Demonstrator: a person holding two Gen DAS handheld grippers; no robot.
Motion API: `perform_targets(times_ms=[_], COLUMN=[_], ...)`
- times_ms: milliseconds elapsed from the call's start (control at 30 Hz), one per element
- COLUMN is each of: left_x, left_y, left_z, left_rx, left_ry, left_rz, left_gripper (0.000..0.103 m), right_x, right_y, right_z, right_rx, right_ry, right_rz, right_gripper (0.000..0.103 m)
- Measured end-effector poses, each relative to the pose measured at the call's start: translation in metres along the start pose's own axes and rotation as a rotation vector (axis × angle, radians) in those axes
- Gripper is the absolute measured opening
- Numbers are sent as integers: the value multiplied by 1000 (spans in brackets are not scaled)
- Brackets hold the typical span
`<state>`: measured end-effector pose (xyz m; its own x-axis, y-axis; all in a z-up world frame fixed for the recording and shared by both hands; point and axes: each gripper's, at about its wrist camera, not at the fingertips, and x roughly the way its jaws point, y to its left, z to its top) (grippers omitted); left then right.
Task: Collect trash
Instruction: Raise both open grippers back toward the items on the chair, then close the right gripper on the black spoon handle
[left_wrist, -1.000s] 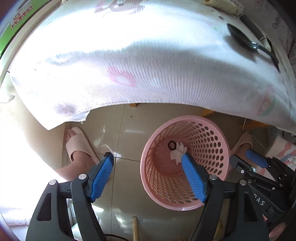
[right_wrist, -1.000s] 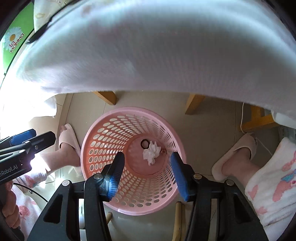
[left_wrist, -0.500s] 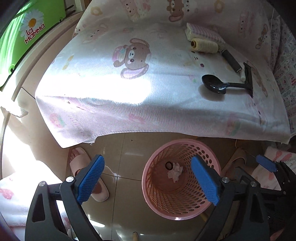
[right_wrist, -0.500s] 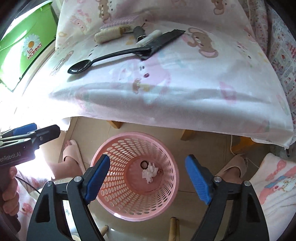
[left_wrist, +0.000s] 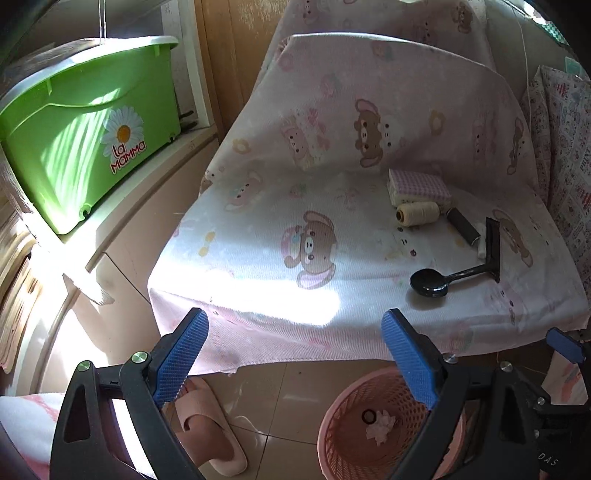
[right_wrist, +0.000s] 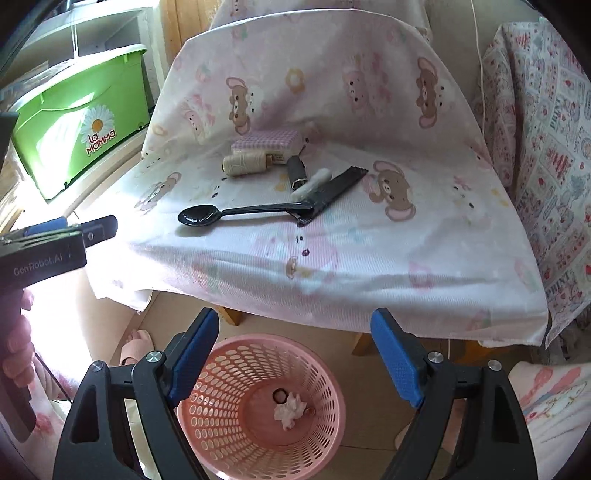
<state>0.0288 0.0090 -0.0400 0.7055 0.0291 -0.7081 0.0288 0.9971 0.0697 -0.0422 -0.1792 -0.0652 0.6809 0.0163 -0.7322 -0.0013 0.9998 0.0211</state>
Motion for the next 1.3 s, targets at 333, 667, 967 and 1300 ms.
perform_targets(times_ms=[333,667,967,1300], left_x=[-24,-34,-28,-33], left_y=[3,16,11,3], left_z=[3,7,6,10], left_rx=[-30,-93,-73,-37], left_ry=[-88,-125,-128,-199], left_rz=[-33,-119,-97,-21], left_gripper=[96,96,92,102], right_x=[-25,-34,-26,32], right_y=[-11,-27,-13,2], right_z=[19,35,85,91], right_rx=[-45,-72,-233,-316], right_ry=[-128,-90,-74,29], right_rz=[-32,94,170,232], right_gripper=[86,79,61,47])
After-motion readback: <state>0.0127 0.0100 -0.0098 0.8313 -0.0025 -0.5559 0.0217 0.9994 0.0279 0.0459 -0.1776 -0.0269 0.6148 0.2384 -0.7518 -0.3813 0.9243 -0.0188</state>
